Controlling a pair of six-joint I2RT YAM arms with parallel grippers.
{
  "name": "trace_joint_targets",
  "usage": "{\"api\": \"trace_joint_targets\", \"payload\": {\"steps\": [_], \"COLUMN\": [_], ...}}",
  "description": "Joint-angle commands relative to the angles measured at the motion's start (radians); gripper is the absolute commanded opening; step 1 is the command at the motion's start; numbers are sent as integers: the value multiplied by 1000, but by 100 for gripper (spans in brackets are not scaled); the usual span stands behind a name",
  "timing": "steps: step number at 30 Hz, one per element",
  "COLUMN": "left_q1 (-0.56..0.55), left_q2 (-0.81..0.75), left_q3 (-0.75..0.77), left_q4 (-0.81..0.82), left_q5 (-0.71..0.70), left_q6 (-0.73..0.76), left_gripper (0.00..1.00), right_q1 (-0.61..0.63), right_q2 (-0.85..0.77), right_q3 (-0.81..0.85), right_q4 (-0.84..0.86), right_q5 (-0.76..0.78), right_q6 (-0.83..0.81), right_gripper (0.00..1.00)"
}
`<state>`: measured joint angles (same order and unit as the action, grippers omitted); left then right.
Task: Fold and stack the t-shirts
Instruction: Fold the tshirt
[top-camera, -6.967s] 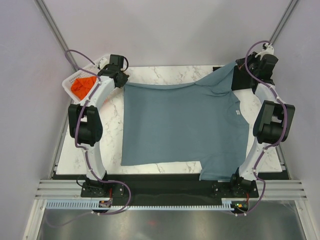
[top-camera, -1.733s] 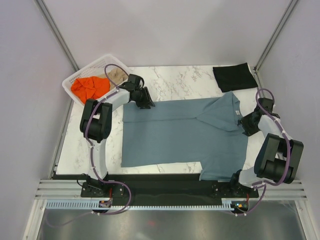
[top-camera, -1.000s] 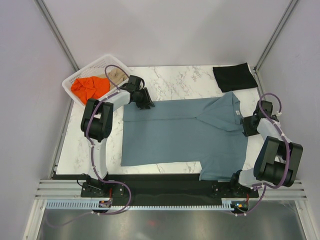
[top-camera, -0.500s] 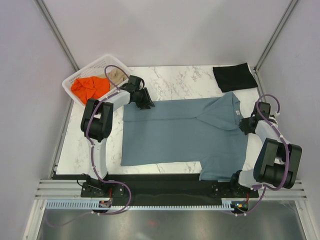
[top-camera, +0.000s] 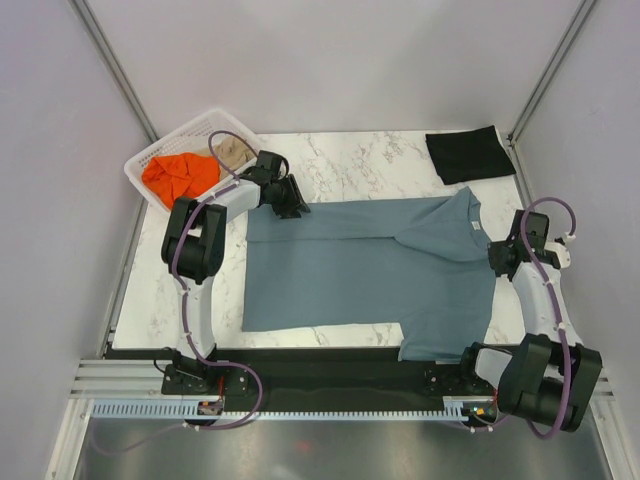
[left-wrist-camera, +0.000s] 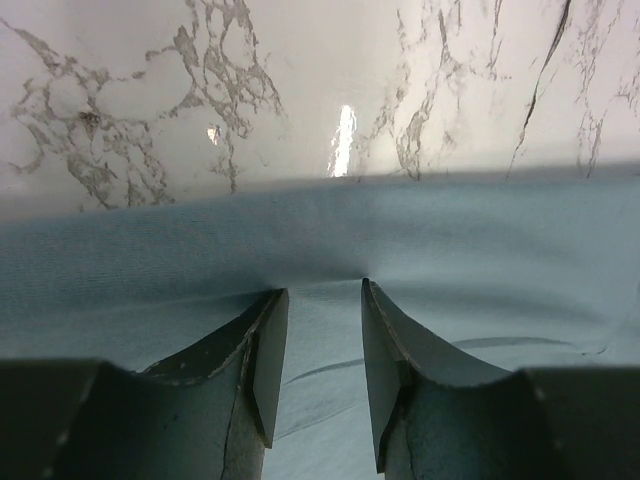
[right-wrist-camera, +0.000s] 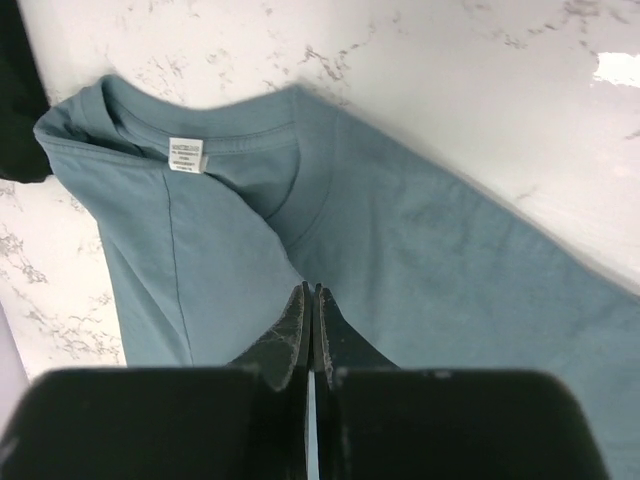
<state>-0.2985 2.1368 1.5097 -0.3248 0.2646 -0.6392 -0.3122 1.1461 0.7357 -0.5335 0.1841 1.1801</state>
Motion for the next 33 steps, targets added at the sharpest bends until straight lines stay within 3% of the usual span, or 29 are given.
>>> {"api": "trace_joint_targets", "payload": {"steps": [1, 11, 15, 16, 23, 24, 26, 30, 31, 33], "left_q1": [12, 12, 12, 12, 10, 9, 7, 7, 7, 4], "left_q2": [38, 44, 44, 46, 60, 60, 61, 64, 63, 64], "left_q3": [-22, -20, -20, -20, -16, -16, -16, -19, -22, -25], "left_q4": [-5, -5, -5, -6, -6, -7, -6, -5, -6, -7], "left_q5": [-45, -28, -18, -16, 7, 8, 9, -1, 5, 5], "left_q6": [-10, -25, -24, -24, -24, -24, -20, -11, -11, -5], "left_gripper": [44, 43, 43, 43, 43, 43, 43, 43, 43, 44], "right_q1": [8, 51, 87, 87, 87, 88, 85, 85, 87, 82], "right_q2": [-60, -215, -288, -290, -160, -98, -14, 281, 340, 464], "right_q3": [-28, -116, -209, -211, 25, 53, 140, 281, 362, 425], "right_q4": [-81, -181, -59, -50, -2, 47, 87, 202, 185, 116], "right_q5": [74, 169, 178, 178, 167, 123, 42, -338, -368, -341], "right_q6": [52, 193, 224, 205, -212, -358, -485, -724, -828, -884], "right_gripper": [0, 0, 0, 6, 45, 49, 54, 62, 73, 73]}}
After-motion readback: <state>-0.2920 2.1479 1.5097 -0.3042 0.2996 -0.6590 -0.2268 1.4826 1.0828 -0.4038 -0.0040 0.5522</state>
